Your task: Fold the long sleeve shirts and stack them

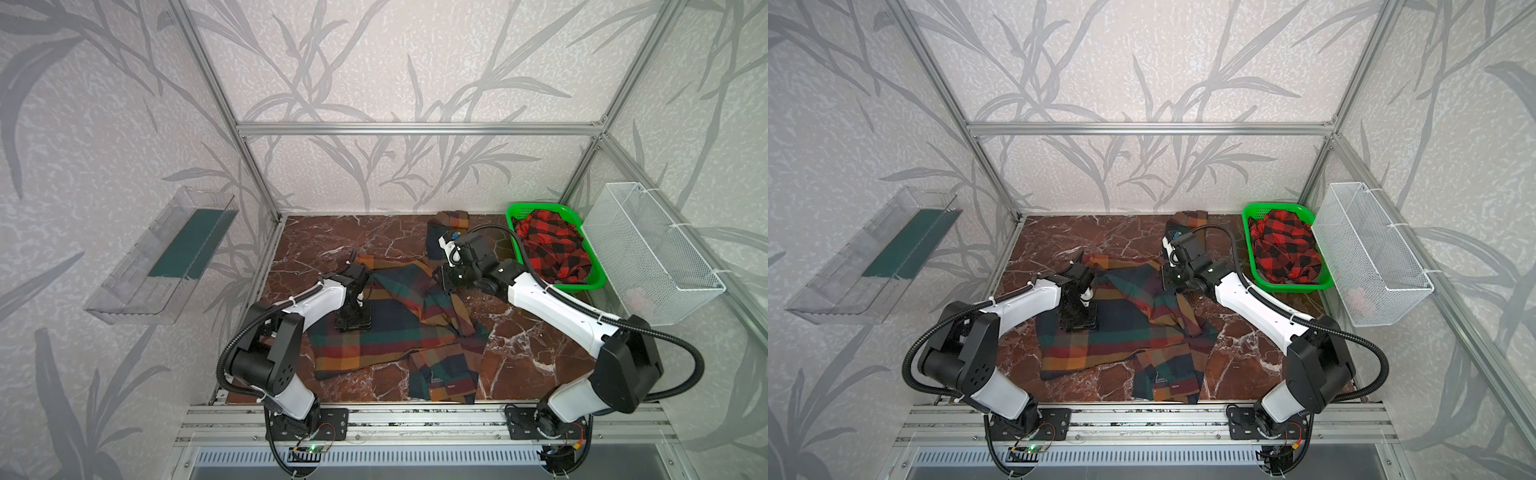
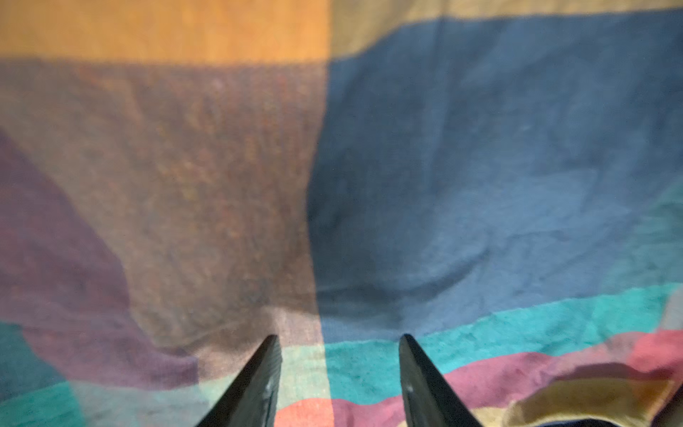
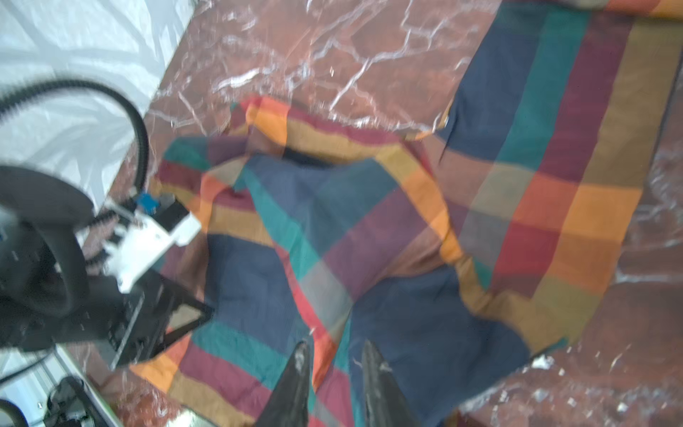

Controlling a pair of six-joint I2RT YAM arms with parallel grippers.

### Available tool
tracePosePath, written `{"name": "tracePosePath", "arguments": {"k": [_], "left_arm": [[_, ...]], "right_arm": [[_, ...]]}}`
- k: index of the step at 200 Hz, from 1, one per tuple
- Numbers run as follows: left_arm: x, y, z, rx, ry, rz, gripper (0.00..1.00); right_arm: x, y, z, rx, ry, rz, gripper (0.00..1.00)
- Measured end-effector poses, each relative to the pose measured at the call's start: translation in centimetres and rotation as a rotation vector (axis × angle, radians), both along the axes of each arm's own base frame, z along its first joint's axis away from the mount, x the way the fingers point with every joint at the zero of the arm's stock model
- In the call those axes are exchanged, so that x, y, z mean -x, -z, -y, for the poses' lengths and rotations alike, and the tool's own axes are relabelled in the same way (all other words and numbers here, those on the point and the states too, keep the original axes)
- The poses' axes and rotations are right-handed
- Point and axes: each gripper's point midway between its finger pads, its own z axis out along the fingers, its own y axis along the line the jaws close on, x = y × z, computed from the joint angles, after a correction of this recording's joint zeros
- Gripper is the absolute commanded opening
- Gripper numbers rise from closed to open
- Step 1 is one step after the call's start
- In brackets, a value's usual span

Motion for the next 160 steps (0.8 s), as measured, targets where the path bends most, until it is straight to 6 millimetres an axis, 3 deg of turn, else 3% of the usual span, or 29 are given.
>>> {"name": "tracePosePath", "arguments": {"k": [21,44,76,103,135,160], "left_arm": [[0.0,-0.1,0.2,0.013,0.001,0.001,0.53],[0.2,-0.2,0.4,0.027,0.002,0.000,0.53],[0.4,-0.3,0.4,0.033,0.002,0.002,0.53],[0.5,-0.4,0.5,0.035,0.006,0.005,0.53],[0.7,-0.4,0.7,0.035,0.014,0.003,0.53],[0.7,-0.4,0.8,0.034,0.022,0.003,0.53]], "right_arm": [[1.7,3.2,0.0,0.035,-0.012,-0.061,0.25],[1.5,6.9,0.8,0.092,0.013,-0.134,0.24],[0.0,11.7,2.6,0.157,0.071,-0.218,0.21],[-2.7,15.8,6.1,0.204,0.174,-0.298,0.19],[-8.1,14.9,8.0,0.239,0.257,-0.225,0.18],[-10.7,14.7,9.2,0.309,0.296,-0.184,0.19]]}}
